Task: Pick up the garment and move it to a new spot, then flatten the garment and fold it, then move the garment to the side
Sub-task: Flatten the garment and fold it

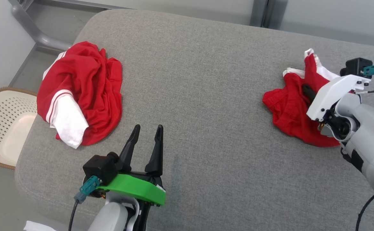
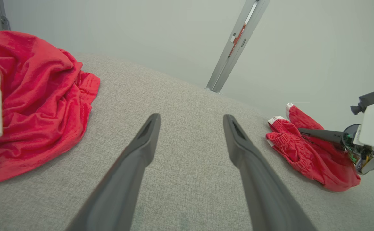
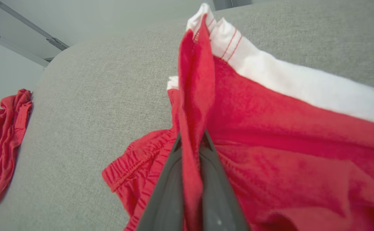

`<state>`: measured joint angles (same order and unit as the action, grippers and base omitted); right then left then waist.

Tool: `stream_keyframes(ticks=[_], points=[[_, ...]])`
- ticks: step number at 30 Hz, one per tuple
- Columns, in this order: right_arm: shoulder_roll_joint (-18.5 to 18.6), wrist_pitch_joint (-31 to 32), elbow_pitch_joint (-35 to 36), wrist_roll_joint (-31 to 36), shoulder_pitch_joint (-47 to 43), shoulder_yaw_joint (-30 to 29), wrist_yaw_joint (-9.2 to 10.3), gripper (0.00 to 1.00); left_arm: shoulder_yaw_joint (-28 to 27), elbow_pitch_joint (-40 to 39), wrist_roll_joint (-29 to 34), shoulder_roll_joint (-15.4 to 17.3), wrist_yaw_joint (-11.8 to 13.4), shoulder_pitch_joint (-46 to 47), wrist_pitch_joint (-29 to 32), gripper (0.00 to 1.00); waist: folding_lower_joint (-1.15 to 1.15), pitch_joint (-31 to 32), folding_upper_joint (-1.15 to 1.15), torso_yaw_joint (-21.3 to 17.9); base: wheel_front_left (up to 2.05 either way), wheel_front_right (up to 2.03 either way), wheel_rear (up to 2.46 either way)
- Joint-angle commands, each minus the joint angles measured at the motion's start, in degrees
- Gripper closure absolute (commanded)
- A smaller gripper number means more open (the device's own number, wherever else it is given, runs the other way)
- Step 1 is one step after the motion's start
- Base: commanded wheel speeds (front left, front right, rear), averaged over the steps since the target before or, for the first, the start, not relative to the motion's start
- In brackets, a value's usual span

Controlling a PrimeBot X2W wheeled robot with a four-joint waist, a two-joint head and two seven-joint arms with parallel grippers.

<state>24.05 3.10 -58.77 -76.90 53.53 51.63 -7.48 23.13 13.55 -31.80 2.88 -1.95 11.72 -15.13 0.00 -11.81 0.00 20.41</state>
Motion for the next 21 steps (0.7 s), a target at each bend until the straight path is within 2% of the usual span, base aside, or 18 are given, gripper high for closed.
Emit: stream_keyframes(ticks=[1,2,6,11,17,21], points=[[-0.84,-0.12,-0.48,0.26,0.41,0.34,-0.02,0.07,-0.30,0.29,-0.01,0.04,0.27,0.22,-0.02,0.00,0.00,0.31,0.00,-0.36,0.00,0.00,0.00],[-1.28,-0.43,-0.46,0.02,0.34,0.42,-0.02,0.00,-0.41,0.42,0.19,0.04,0.30,0.22,-0.01,0.00,0.00,0.48,0.00,-0.53,0.00,0.00,0.00],[-2.61,-1.91,1.93,-0.14,-1.24,1.53,-0.02,0.00,-1.12,1.26,1.23,0.03,-0.01,-0.40,-0.01,0.00,0.00,2.14,0.00,-2.09,0.00,0.00,0.00],[-2.02,-4.92,7.49,-0.66,-3.32,2.77,-0.02,0.00,-2.03,2.18,2.22,0.05,-0.49,-1.66,-0.01,0.00,0.00,5.11,0.00,-5.16,0.00,0.00,0.00],[1.35,-11.82,14.26,-1.16,-5.66,2.78,-0.02,0.00,-3.04,2.66,2.80,0.06,-1.03,-3.08,-0.02,0.00,0.00,7.89,0.00,-9.38,0.00,0.00,0.00],[4.83,-15.76,15.51,-1.09,-6.94,1.79,-0.02,0.00,-3.24,2.38,2.97,0.07,-1.05,-3.63,-0.01,0.00,0.00,8.29,0.00,-11.13,0.00,0.00,0.00]])
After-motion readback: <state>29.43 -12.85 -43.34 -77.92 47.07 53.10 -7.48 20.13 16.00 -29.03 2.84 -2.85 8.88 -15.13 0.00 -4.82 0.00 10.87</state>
